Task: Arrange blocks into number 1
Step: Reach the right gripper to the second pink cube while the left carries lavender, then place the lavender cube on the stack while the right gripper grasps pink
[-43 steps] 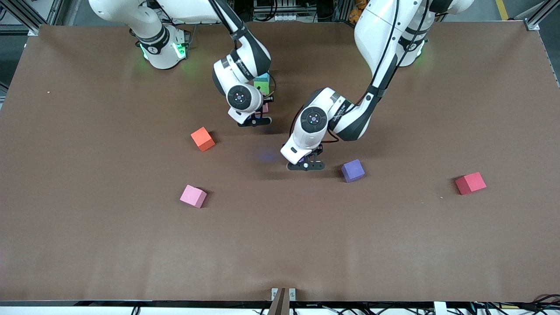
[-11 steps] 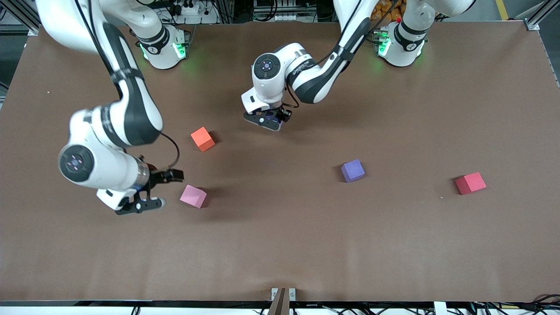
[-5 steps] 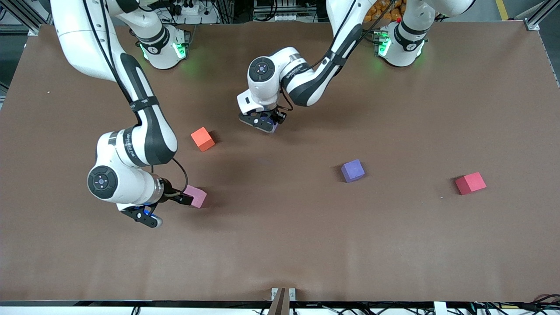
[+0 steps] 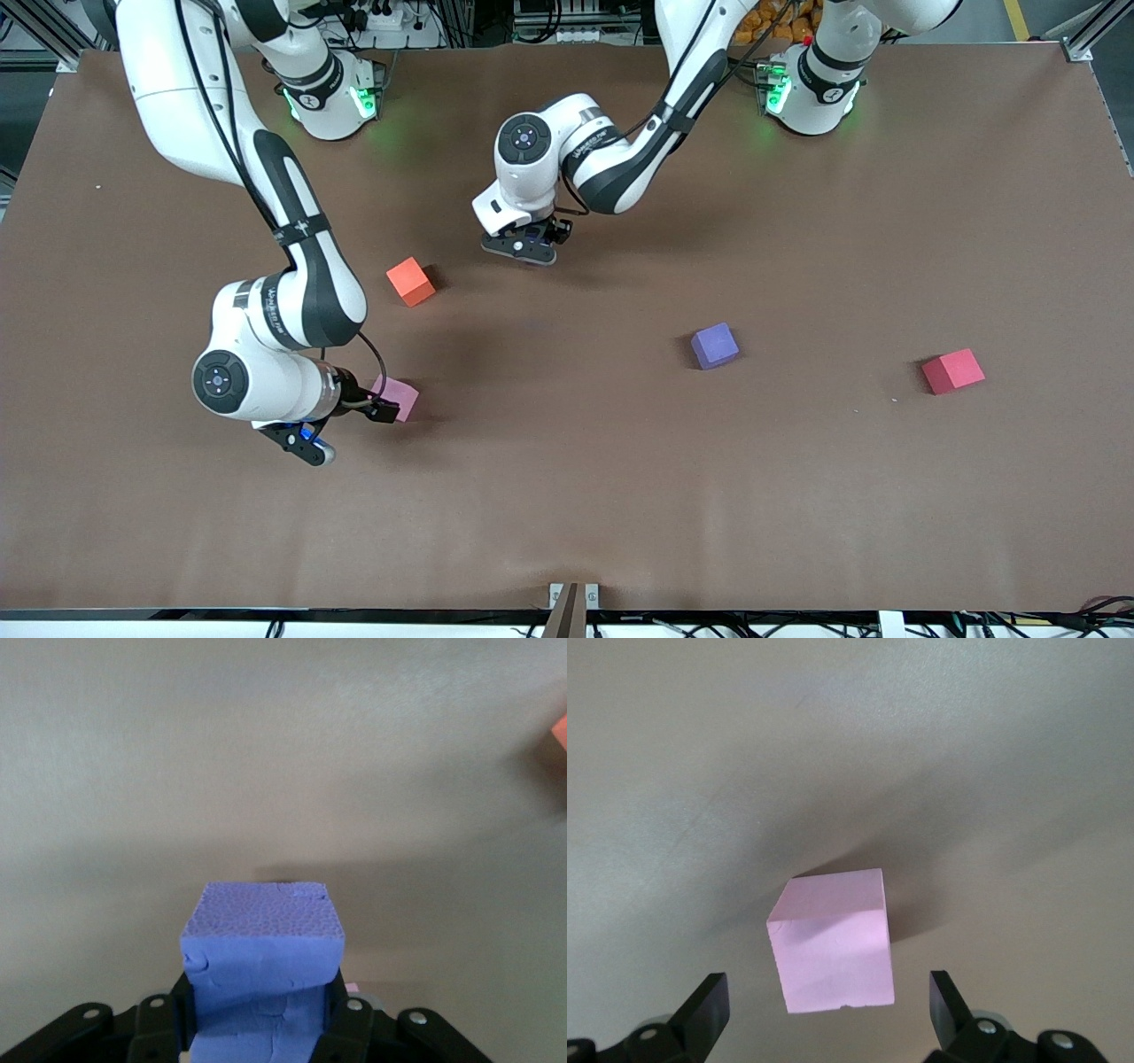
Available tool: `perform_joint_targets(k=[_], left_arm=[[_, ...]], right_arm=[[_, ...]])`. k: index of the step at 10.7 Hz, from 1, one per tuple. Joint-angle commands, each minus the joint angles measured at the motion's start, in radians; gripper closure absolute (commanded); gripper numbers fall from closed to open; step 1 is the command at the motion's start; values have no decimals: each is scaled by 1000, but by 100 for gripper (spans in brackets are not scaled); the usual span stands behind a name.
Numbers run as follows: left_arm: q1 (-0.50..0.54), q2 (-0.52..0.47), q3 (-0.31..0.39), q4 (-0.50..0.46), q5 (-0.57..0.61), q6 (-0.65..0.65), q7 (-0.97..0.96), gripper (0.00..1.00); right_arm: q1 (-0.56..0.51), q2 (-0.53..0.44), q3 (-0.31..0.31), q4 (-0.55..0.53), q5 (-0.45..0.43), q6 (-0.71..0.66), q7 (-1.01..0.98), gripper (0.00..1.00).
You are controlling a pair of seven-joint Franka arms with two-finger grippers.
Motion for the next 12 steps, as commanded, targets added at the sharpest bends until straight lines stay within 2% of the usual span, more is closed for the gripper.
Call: perform_joint_targets(k=[1, 4, 8, 12], left_arm=[[-30, 19, 9, 25, -30, -3, -160, 100], [-37, 17, 0, 17, -32, -3, -254, 100], [-38, 34, 0, -1, -24, 72, -251, 100], [-55, 45, -13, -32, -18, 72, -248, 100]], right_arm=[[11, 47, -13, 34, 15, 24, -1, 0], [15, 53, -14, 26, 3, 45, -48, 0], [34, 65, -24, 23, 1, 47, -100, 0], [37, 77, -24, -7, 7, 62, -100, 0]])
